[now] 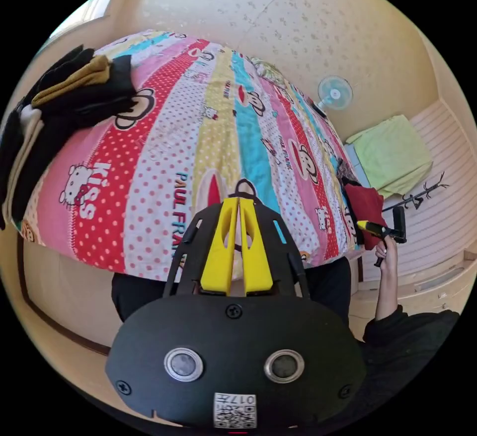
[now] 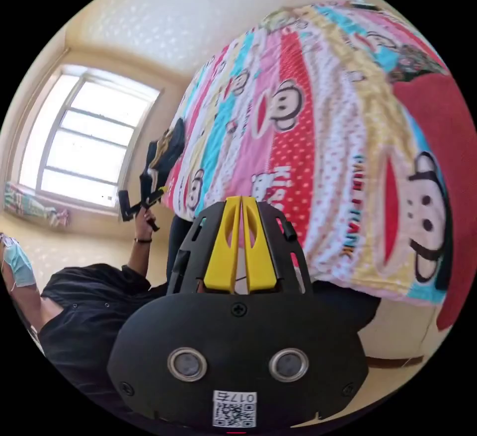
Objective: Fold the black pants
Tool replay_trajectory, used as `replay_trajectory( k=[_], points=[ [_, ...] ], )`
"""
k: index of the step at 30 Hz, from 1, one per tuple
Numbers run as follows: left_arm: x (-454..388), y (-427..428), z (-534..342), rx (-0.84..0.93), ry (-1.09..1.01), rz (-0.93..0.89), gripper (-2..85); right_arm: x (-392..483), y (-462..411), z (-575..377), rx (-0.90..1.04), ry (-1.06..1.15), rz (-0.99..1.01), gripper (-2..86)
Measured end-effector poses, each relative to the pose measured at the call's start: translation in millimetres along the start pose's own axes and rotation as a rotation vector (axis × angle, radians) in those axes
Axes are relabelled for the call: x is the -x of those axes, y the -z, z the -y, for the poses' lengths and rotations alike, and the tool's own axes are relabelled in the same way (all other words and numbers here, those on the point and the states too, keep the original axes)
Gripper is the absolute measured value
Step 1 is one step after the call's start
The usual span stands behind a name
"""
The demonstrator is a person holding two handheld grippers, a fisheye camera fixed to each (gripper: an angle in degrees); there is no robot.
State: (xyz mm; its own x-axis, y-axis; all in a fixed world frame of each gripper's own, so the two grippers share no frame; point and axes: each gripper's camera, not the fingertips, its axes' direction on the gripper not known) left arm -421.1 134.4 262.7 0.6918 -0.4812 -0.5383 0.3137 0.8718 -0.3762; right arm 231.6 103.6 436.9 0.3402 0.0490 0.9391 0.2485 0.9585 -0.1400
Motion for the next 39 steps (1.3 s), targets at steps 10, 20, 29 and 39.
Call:
replay_trajectory(
  k=[10, 20, 29, 39],
  points=[
    [210, 274, -6, -0.524, 0.407, 0.346, 7.4, 70, -281, 169, 0.691, 0.017, -0.407, 0.2],
    [372, 283, -34, -0.542, 0.755, -0.283, 14.4, 36, -315, 210, 0.738, -0.053, -0.248, 0.1],
    [218, 346, 50, -0.642, 0.311, -0.238, 6.6, 29, -315, 206, 0.569, -0.042, -0.229, 0.1],
    [-103, 235, 148, -0.341, -0.304, -0.144, 6.5, 24, -282, 174, 0.328, -0.024, -0.149, 0.2]
  ],
)
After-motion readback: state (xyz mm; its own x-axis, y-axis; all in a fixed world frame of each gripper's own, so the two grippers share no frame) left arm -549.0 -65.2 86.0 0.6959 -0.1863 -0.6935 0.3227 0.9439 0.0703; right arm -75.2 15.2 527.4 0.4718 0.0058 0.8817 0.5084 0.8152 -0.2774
